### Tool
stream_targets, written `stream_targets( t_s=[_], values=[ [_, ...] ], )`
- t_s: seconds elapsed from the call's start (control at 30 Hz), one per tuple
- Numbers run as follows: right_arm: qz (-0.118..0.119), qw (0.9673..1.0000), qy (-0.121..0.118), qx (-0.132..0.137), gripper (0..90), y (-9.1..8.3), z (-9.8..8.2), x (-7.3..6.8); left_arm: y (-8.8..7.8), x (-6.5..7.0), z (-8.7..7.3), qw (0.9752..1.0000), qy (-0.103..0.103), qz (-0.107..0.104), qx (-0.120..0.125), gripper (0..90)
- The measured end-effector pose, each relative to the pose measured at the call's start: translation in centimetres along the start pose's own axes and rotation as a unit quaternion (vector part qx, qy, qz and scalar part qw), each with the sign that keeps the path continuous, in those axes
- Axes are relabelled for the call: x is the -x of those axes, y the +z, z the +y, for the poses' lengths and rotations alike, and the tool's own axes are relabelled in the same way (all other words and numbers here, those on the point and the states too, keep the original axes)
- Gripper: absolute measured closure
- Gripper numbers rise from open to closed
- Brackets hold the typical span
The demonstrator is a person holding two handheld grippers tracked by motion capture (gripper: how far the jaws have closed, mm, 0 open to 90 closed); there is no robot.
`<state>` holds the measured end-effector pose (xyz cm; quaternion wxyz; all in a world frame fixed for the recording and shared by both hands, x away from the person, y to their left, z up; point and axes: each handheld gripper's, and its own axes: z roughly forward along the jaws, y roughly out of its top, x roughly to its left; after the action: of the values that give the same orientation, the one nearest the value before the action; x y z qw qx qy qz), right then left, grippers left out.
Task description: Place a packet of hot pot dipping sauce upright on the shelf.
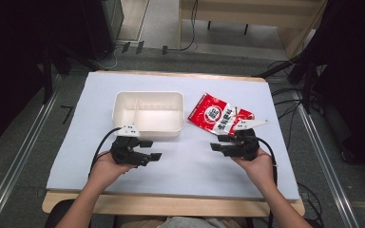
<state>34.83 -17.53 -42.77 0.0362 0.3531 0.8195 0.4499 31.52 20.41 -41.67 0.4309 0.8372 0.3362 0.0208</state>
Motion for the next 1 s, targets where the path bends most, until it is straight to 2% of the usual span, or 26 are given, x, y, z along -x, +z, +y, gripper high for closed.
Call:
stream_targets(
  t_s=[0.1,0.17,0.23,0.3,0.43,1.0],
  values=[
    [-0.003,1.0,0.0,-0.006,47.2,0.17,0.01,-0.02,0.03,-0.03,0.05,0.9999,-0.016,-0.002,-0.006,35.3],
    [-0.004,1.0,-0.002,-0.006,46.1,0.21,-0.01,-0.05,0.05,-0.02,0.04,0.9999,-0.013,0.003,-0.003,35.4],
    [0.011,0.9999,0.006,0.001,45.6,0.2,-0.01,-0.07,-0.01,-0.08,0.06,0.9999,-0.014,0.003,-0.001,35.4],
    [0.007,1.0,0.002,-0.003,45.7,0.25,-0.02,-0.13,-0.03,-0.13,0.07,0.9999,-0.016,0.001,0.004,35.4],
    [0.004,0.9999,0.002,-0.014,45.7,0.49,-0.13,-0.18,0.05,-0.15,0.11,0.9999,-0.014,0.001,0.006,35.3],
    [0.002,0.9998,-0.002,-0.018,45.2,0.68,-0.18,-0.12,0.49,0.13,0.12,1.0,0.0,0.001,0.009,35.3]
  ],
)
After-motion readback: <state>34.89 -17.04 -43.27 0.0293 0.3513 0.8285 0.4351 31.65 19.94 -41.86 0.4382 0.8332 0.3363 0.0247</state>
